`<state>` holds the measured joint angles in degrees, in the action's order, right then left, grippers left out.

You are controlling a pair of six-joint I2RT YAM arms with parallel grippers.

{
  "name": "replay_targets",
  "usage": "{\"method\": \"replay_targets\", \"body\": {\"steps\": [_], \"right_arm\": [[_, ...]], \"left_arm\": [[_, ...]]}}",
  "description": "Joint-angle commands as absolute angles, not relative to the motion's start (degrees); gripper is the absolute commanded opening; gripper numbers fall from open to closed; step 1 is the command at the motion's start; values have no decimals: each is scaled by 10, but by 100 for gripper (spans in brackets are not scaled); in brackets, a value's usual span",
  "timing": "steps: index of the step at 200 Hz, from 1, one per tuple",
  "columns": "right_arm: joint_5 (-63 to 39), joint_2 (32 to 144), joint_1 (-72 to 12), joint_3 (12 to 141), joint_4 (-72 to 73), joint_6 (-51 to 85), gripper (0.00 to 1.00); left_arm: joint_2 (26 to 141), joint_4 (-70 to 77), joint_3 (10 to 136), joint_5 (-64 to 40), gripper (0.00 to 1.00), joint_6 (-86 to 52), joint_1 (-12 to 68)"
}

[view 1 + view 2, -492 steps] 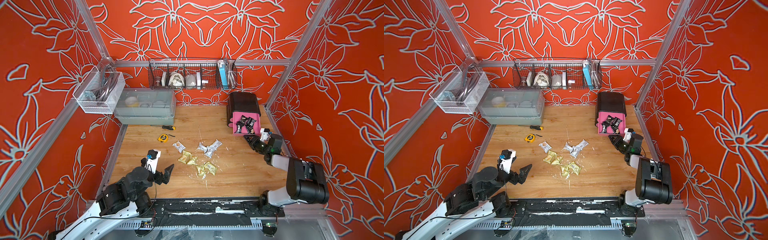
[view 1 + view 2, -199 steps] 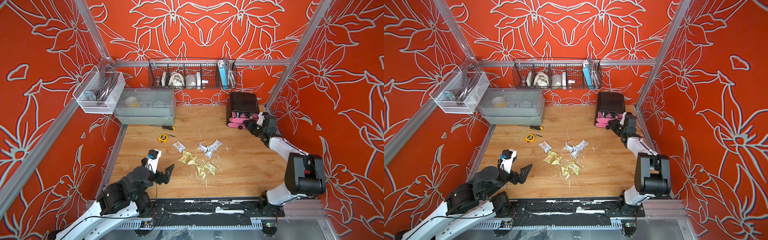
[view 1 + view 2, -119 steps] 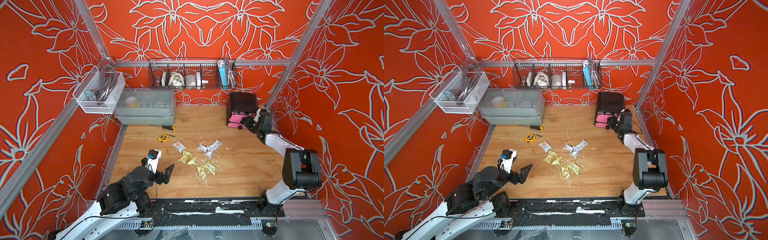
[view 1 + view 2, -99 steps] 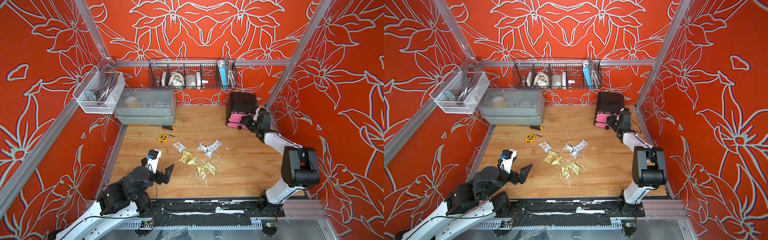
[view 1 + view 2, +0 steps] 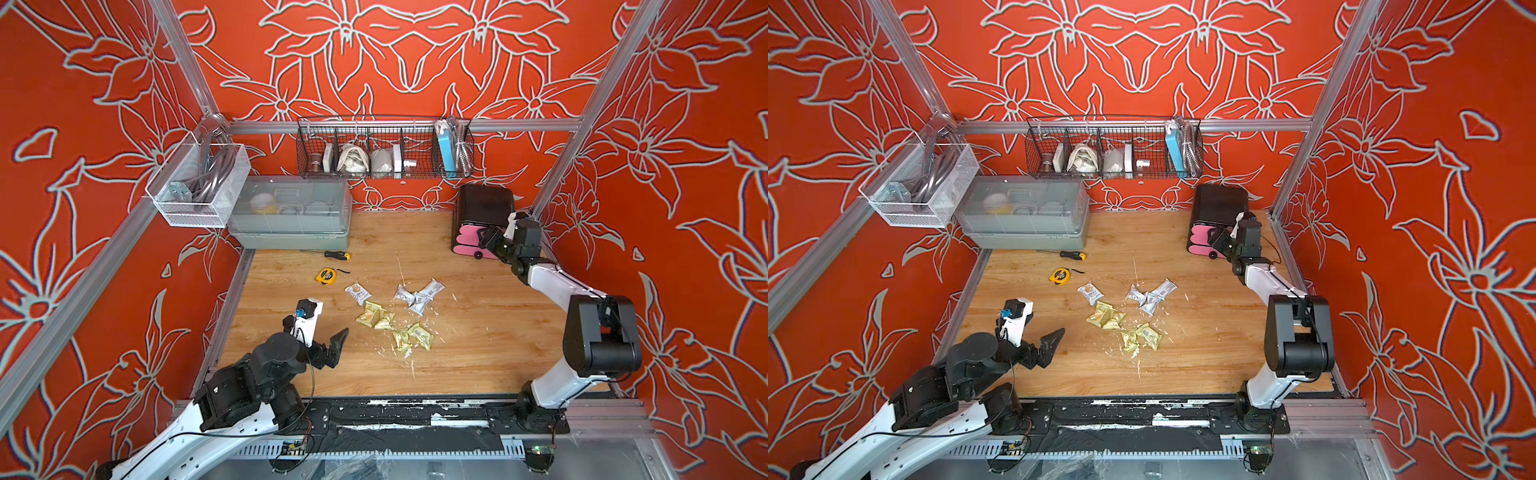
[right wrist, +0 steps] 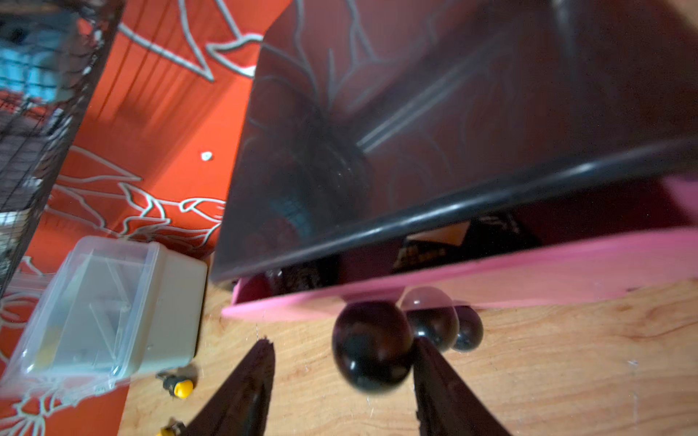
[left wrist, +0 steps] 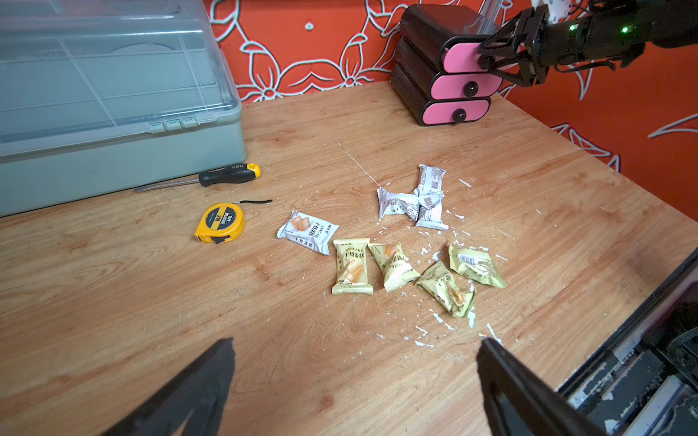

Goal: Place the cookies into the drawer by color
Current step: Close the drawer in the storage box.

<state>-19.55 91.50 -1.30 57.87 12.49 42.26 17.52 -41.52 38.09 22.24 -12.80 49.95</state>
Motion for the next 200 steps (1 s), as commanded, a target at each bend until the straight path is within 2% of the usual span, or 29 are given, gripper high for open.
{"method": "replay_targets", "body": {"steps": [1,38,59,75,104,116,200], "right_arm": [[-231,860,-18,557,156,415,66],[-257,842,-19,530,163,453,67],[-264,843,-32,515,191,481,58],[-264,860,-45,529,187,482,47],[-258,904,-48,551,204,497,19],[-248,924,-48,563,202,497,0],[-201,1016,-50,658,169,465,0]], "left_arm": [[174,-410,390,227,99,-119,502],[177,-406,391,225,99,-117,502],[178,-407,390,225,99,-117,502],[176,-406,390,225,99,-117,502],[175,-408,390,226,99,-117,502],[174,-407,391,225,99,-117,502],[178,-407,391,228,99,-114,502]]}}
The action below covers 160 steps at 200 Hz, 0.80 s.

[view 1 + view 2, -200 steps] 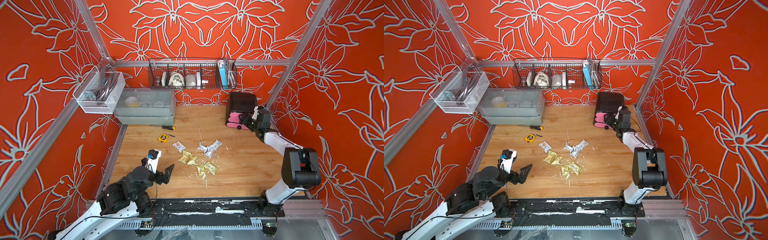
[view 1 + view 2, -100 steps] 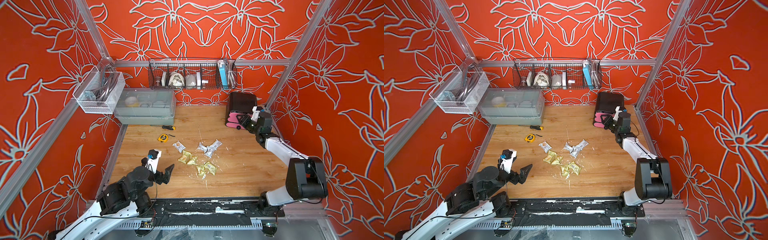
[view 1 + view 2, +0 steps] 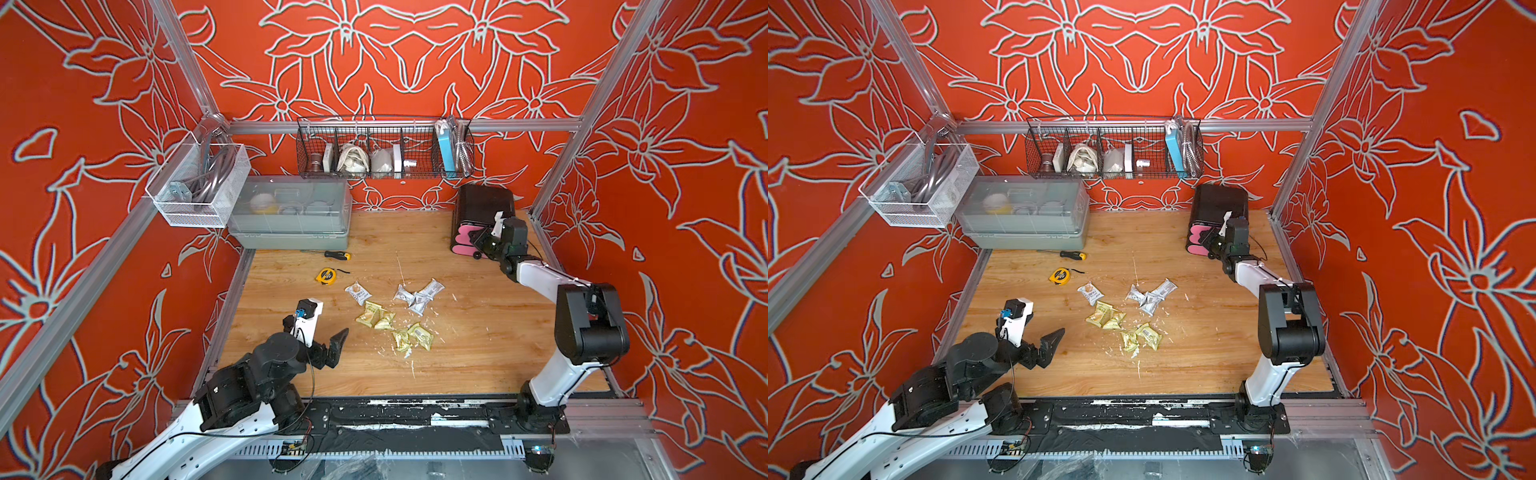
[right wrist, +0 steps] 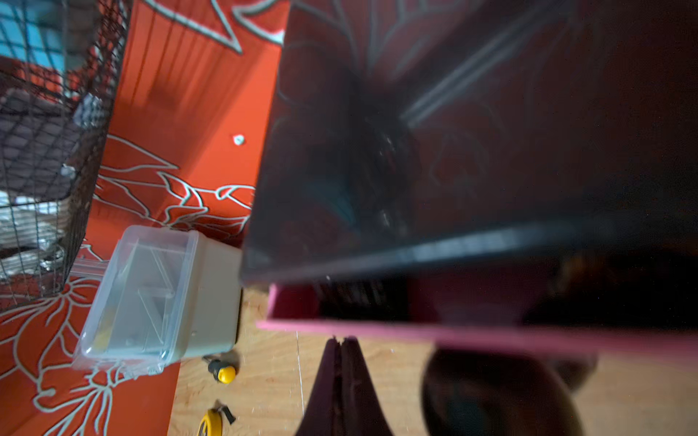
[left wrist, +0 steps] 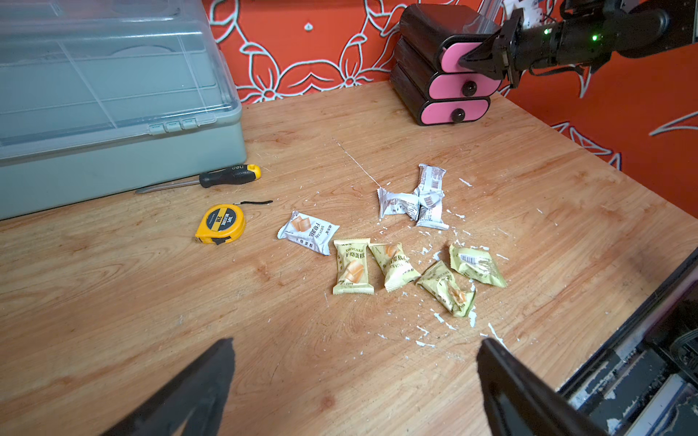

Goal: Place the cookies into the drawer by color
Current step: Close the drawer in the storage box.

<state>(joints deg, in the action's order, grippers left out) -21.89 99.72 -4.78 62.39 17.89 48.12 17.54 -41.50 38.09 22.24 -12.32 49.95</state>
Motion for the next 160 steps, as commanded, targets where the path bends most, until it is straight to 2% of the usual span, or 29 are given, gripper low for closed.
{"method": "replay_targets", "body": {"steps": [1,53,94,111,140,160], "right_arm": [[-201,1016,-49,659,169,465,0],[-195,1039,-49,670,158,458,0],[-240,962,-51,611,185,462,0],[-236,906,-50,576,172,448,5],[-165,800,-42,486,156,443,13],[-177,781,-10,433,181,476,19]], "left_arm": [[178,-407,390,228,99,-114,502],[176,-411,390,231,99,-117,502],[183,-410,390,230,99,-115,502],[185,-410,391,230,99,-115,501],[182,-410,392,231,99,-115,502],[181,-407,390,228,99,-114,502]]}}
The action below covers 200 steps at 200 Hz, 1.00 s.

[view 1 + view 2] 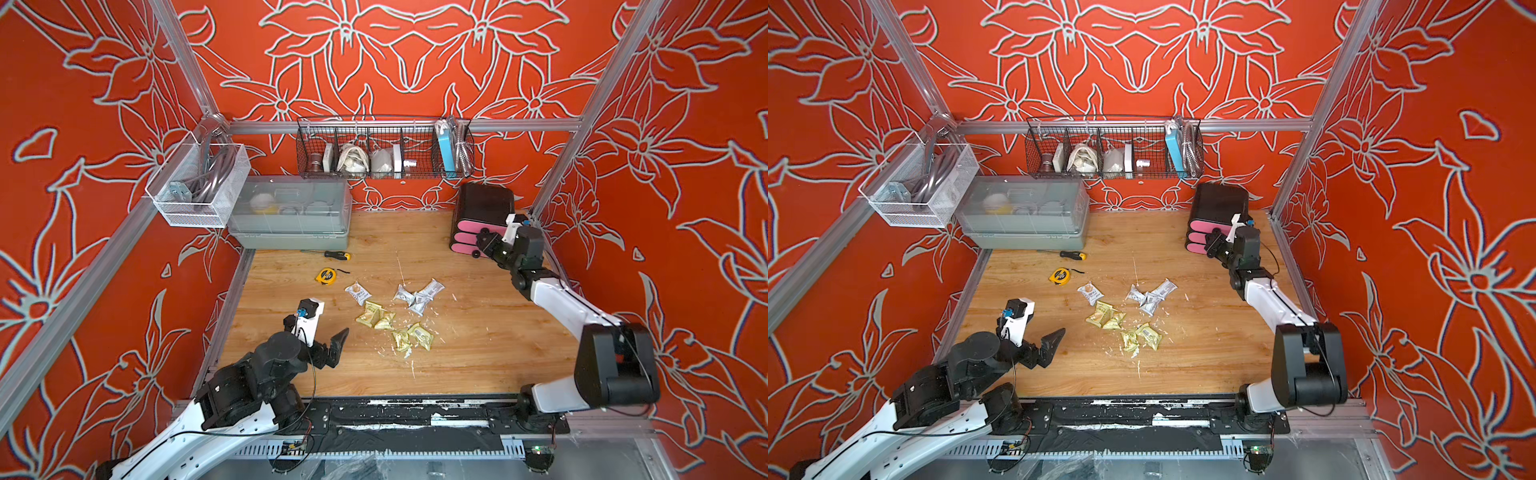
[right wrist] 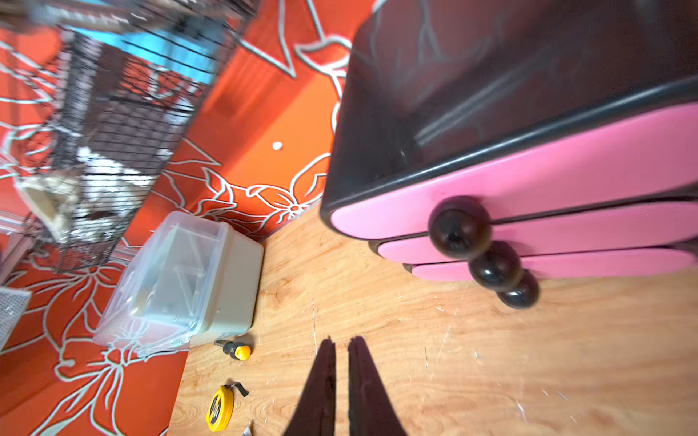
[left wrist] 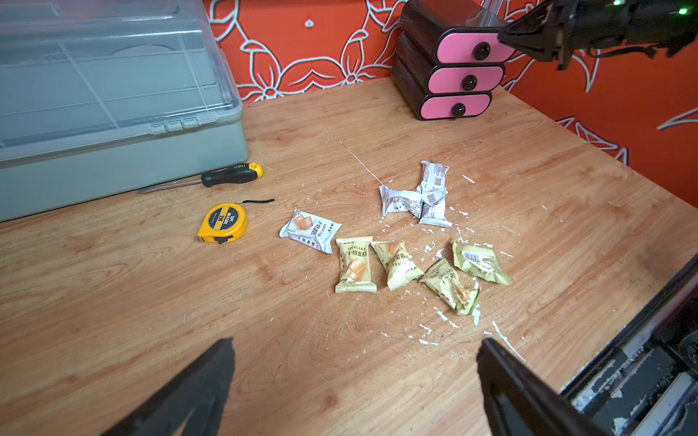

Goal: Place the cookies into the drawer by color
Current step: Close the drawer in the storage box, then open the drawer in the storage box.

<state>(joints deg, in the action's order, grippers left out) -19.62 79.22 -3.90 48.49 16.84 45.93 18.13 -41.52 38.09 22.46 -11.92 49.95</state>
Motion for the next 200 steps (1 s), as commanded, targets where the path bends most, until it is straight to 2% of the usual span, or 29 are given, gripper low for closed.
{"method": "replay_targets", "body": {"steps": [1,44,81,160,200], "right_arm": [[-180,782,-7,431,184,478,19],[-303,888,35,419,320,543,36],[-307,977,35,450,386,560,46],[-291,1080,34,519,451,603,48],[-284,1111,34,533,459,623,46]], "left_arm": [[181,-407,390,228,99,-114,502],[183,-406,391,225,99,-114,501],[177,-406,390,227,99,-114,501],[183,-406,391,228,99,-113,501],[181,-407,391,232,99,-112,501]]}}
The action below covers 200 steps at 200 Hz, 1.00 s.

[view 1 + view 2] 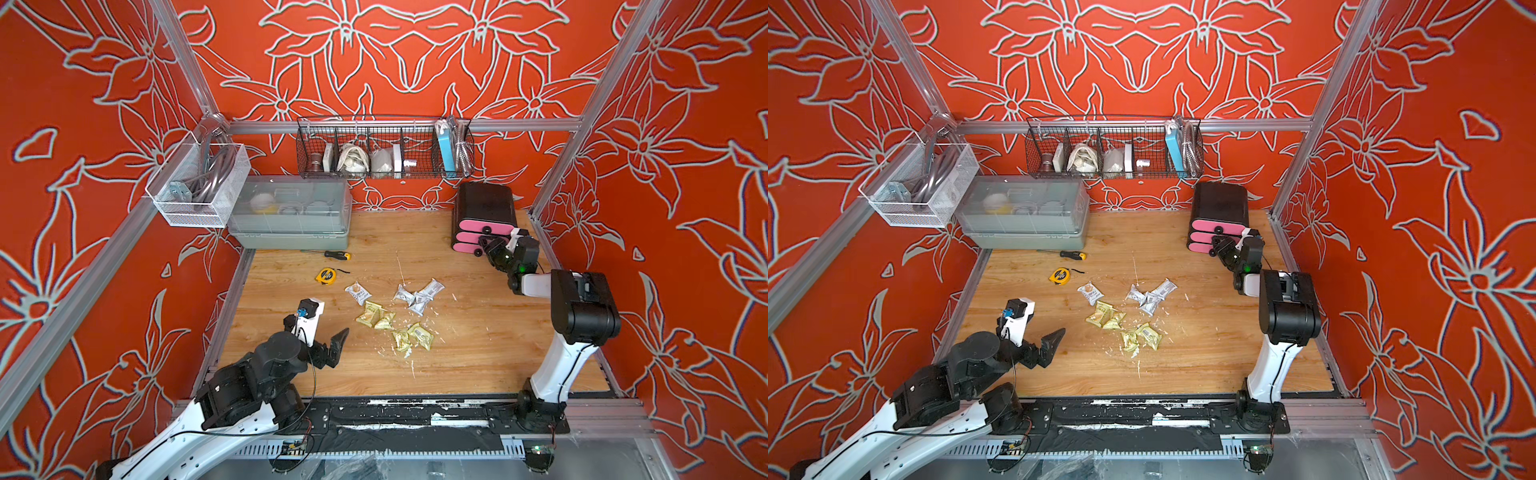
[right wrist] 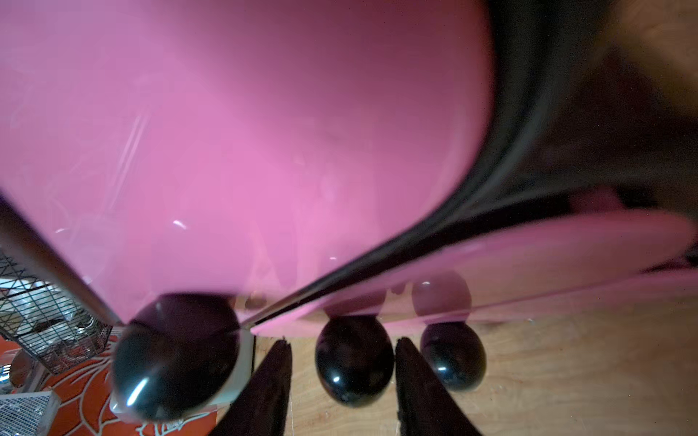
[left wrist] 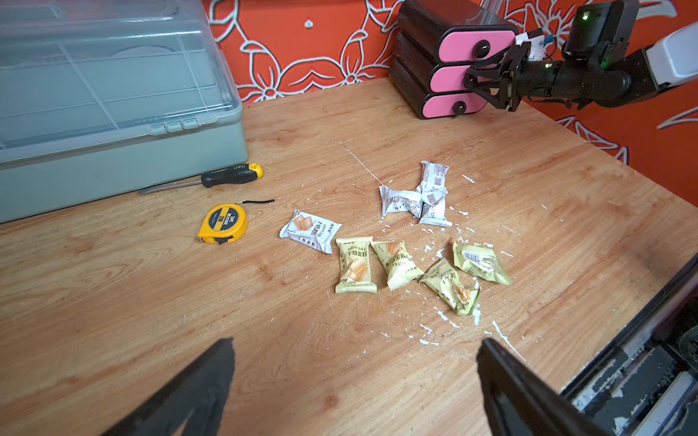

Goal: Place the cookies into the drawer by color
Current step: Open the drawer in the storage box.

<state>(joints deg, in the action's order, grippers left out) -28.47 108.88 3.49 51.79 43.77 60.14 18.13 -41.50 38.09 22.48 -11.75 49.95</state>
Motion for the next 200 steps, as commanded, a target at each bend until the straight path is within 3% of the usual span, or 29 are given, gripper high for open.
{"method": "replay_targets", "body": {"steps": [1,55,140,200], "right_arm": [[-284,1112,34,533,460,623,45],[-278,1115,33,501,490,639,21],[-276,963,33,356,453,584,20],[-291,968,30,297,469,565,21]], "left_arm": [[181,-407,390,232,99,-112,501],[184,-407,390,231,99,-112,501],[182,-406,391,229,99,-112,501],[180,-406,391,229,99,-113,501]]}}
